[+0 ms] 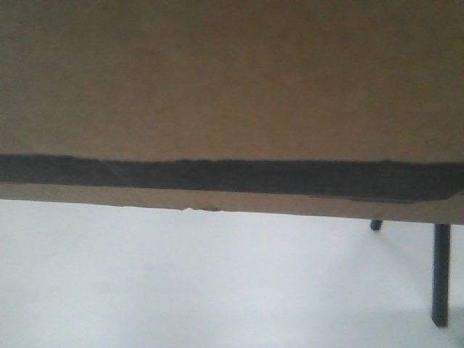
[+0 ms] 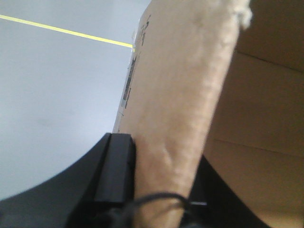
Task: Grab box from left shelf to table start
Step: 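Hold the box with both grippers while the base turns away, then carry the box with both grippers while driving to the white table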
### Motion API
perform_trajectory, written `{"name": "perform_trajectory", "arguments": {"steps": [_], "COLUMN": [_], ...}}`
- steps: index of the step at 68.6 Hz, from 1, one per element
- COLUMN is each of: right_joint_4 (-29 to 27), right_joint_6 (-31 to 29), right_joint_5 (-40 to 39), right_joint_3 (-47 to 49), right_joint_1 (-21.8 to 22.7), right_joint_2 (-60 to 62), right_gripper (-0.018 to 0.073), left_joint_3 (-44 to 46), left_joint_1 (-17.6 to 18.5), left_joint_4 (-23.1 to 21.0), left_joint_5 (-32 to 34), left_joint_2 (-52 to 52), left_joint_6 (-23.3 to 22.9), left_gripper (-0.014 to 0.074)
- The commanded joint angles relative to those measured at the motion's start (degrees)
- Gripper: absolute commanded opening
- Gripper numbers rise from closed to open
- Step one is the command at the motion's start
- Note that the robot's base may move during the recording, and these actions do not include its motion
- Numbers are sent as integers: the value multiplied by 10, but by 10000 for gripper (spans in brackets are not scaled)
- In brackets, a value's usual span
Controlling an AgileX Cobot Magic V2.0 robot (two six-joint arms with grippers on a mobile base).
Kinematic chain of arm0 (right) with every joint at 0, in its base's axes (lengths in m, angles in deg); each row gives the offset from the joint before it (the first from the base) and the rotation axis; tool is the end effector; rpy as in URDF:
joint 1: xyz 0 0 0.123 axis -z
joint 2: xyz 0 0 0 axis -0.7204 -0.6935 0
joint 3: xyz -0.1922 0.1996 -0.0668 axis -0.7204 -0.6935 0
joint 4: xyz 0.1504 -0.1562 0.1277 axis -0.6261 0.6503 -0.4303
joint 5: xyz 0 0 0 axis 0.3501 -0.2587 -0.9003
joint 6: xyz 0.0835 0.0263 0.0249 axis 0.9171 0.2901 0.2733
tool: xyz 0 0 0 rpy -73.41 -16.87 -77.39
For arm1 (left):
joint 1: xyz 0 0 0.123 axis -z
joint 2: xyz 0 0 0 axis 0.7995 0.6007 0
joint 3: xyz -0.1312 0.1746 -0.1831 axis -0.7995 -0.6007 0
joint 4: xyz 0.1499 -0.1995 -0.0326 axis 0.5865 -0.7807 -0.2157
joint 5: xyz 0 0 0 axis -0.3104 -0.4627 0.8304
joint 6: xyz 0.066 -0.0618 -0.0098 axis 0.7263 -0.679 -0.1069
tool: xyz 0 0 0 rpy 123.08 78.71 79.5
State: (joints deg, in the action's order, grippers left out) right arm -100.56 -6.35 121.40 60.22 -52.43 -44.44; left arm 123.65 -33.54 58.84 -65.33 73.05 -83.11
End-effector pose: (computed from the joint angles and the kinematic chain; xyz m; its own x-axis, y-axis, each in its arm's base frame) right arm 0.0106 0.0217 0.4214 -0.3529 0.0265 -0.9353 -0.2943 0.9457 0.1378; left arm 0.0308 -0.0101 0.4263 -0.3343 -0.1851 -0.9241 0.2414 0.9310 -0.2738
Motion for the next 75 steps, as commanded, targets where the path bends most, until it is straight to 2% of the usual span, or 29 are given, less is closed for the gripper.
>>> {"name": "perform_trajectory", "arguments": {"steps": [1,75], "right_joint_4": [31,31], "right_joint_6": [-32,-32], "right_joint_5": [-113,-113], "right_joint_3": [16,16], "right_joint_1": [2,2], "right_joint_2": [-9,-9], "right_gripper": [62,62], "left_joint_3": [22,22], "left_joint_1": [14,14], "left_joint_4": [-75,-75], "left_joint_5": [54,54], "left_joint_2": [-2,-2], "left_joint_6": [78,78], "left_gripper": [-92,-92]}}
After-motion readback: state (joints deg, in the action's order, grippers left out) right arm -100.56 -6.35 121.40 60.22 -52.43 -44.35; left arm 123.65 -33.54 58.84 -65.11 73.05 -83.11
